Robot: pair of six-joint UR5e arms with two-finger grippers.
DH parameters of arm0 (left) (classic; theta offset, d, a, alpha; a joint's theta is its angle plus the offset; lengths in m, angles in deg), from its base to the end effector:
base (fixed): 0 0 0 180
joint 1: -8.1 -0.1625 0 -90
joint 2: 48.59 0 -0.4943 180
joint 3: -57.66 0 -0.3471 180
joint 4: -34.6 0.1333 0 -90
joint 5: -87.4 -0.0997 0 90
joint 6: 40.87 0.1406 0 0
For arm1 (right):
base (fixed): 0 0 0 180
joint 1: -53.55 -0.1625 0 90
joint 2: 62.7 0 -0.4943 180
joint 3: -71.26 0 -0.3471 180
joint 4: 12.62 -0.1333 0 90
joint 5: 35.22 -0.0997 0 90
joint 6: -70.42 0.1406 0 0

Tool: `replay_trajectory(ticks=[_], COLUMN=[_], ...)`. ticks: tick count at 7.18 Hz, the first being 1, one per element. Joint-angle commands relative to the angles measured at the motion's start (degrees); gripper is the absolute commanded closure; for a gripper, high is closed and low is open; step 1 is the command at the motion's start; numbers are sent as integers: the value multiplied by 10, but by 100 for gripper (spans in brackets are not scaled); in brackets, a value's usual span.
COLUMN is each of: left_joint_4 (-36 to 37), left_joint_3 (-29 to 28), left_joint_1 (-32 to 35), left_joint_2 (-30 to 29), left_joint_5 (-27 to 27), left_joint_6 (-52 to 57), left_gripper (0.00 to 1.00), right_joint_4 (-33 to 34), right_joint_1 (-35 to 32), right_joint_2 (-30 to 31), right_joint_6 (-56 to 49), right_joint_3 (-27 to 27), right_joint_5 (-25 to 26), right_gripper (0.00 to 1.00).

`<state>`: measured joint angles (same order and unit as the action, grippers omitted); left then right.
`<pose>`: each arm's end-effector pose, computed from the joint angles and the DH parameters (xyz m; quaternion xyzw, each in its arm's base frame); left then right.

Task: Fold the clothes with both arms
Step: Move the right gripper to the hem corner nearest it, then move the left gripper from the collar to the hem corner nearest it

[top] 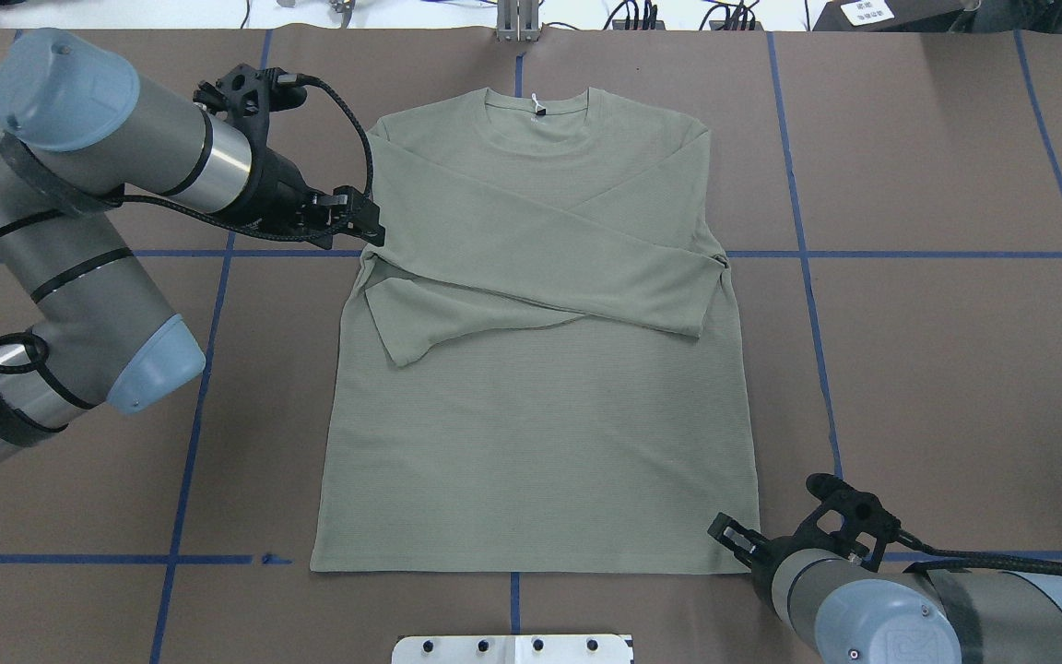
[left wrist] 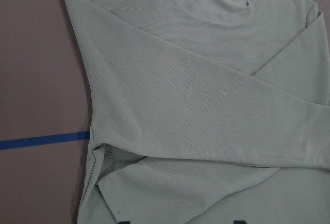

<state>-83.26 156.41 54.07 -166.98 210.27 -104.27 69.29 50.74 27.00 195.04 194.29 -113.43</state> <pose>0.4184 -0.5148 0.3473 0.1126 0.5566 0.0138 0.8230 -0.4499 -0.1843 0.5033 -0.0040 -0.3646 0.3329 0.8696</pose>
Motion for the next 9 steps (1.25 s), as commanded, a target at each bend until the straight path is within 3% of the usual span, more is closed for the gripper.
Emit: replay_trajectory(ticks=[1, 2, 3, 4, 6, 7, 8, 9], left_joint_4=[0, 1, 1, 1, 1, 3, 11, 35], left_joint_3=[0, 0, -1, 0, 2, 26, 82, 142], left_joint_1=[0, 0, 0, 0, 0, -6, -41, -97], left_joint_2=[0, 0, 0, 0, 5, 11, 23, 71], left_joint_5=[0, 0, 0, 0, 0, -5, -15, -84], left_joint_6=[0, -1, 0, 0, -14, -110, -191, -217], left_gripper=[27, 27, 27, 27, 24, 24, 24, 24], right_joint_4=[1, 1, 1, 1, 2, 2, 5, 13], right_joint_1=[0, 1, 0, 0, -2, -2, -2, -6], right_joint_2=[-1, -1, -1, -1, 0, 0, 6, 8], right_joint_6=[1, 0, 1, 0, 0, 0, 0, -1], right_joint_3=[-6, -8, -3, -3, 4, 18, 26, 34], right_joint_5=[0, 0, 0, 0, -2, -2, -3, -6], right_gripper=[36, 53, 94, 100, 100, 100, 100, 100])
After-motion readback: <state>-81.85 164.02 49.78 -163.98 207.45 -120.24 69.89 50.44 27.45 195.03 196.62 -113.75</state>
